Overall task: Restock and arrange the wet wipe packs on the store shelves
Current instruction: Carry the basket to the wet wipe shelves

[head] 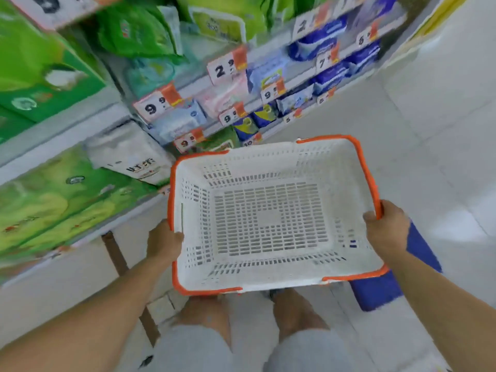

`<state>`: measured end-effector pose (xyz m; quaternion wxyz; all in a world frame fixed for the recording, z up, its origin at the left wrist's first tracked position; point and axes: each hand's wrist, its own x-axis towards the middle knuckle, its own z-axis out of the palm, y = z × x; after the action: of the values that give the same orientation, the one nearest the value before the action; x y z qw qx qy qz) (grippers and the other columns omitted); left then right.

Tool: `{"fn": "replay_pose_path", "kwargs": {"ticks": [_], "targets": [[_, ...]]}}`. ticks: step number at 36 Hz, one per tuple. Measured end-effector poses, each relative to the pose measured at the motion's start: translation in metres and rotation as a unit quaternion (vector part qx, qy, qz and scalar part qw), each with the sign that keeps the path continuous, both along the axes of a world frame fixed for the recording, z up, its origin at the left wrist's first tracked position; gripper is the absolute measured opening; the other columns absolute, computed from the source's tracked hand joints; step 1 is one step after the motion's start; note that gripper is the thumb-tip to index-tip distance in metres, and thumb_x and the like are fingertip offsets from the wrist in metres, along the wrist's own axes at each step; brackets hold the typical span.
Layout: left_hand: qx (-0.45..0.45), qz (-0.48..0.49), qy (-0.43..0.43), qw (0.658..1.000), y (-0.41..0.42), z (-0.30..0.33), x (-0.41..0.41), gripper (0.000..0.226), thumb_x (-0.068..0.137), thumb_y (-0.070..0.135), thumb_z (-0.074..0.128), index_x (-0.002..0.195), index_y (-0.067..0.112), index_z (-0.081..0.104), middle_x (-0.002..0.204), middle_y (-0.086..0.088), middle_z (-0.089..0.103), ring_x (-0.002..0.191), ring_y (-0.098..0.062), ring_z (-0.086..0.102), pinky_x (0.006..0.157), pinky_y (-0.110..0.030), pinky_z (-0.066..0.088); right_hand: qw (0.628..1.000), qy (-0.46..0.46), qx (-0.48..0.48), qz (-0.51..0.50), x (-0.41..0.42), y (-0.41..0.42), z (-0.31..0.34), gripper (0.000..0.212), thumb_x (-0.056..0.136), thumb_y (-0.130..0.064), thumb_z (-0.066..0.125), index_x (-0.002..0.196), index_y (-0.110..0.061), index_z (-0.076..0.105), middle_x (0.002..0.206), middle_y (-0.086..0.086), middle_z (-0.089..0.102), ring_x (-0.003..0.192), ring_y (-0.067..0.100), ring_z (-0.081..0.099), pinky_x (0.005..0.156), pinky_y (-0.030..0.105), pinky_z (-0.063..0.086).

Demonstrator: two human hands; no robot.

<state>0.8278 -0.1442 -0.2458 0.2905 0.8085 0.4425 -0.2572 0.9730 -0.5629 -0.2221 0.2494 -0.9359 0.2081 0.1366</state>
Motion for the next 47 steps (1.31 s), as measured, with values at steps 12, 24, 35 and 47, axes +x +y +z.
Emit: {"fn": "replay_pose_path", "kwargs": {"ticks": [12,24,35,47], "targets": [[0.021,0.144,-0.002,0.989,-0.054,-0.208,0.036,0.02,0.091,0.007,0.058,0.111,0.004,0.058,0.112,-0.017,0.065,0.084,-0.027,0.056,0.072,-0.034,0.047,0.988,-0.001,-0.035,0.15,0.134,-0.008,-0.235,0.016,0.087,-0.006,0.058,0.073,-0.002,0.05,0.057,0.008,0.045,0.054,0.029,0.04,0.05,0.033,0.026],[0.082,0.146,0.049,0.985,-0.053,-0.194,0.044,0.021,0.084,0.011,0.068,0.102,0.003,0.065,0.105,-0.018,0.069,0.091,-0.038,0.065,0.071,-0.036,0.051,0.989,-0.006,-0.02,0.143,0.143,0.004,-0.24,0.006,0.086,-0.003,0.05,0.083,-0.007,0.052,0.07,0.012,0.054,0.054,0.025,0.044,0.046,0.028,0.028],[0.069,0.141,-0.02,0.987,-0.056,-0.105,0.057,0.016,0.085,0.012,0.067,0.1,0.006,0.066,0.099,-0.014,0.07,0.074,-0.027,0.059,0.065,-0.034,0.05,0.993,-0.065,0.008,0.101,0.132,-0.025,-0.14,0.012,0.089,-0.009,0.056,0.078,-0.005,0.052,0.064,0.009,0.048,0.056,0.026,0.041,0.048,0.03,0.029],[-0.01,0.061,-0.105,0.993,-0.108,0.098,0.137,0.014,0.082,0.01,0.068,0.073,0.017,0.06,0.076,-0.008,0.062,0.075,-0.031,0.06,0.067,-0.033,0.044,0.997,-0.074,0.028,-0.007,0.127,-0.124,0.097,0.006,0.088,-0.009,0.064,0.088,-0.005,0.059,0.079,0.01,0.058,0.076,0.028,0.053,0.068,0.03,0.034]]}}
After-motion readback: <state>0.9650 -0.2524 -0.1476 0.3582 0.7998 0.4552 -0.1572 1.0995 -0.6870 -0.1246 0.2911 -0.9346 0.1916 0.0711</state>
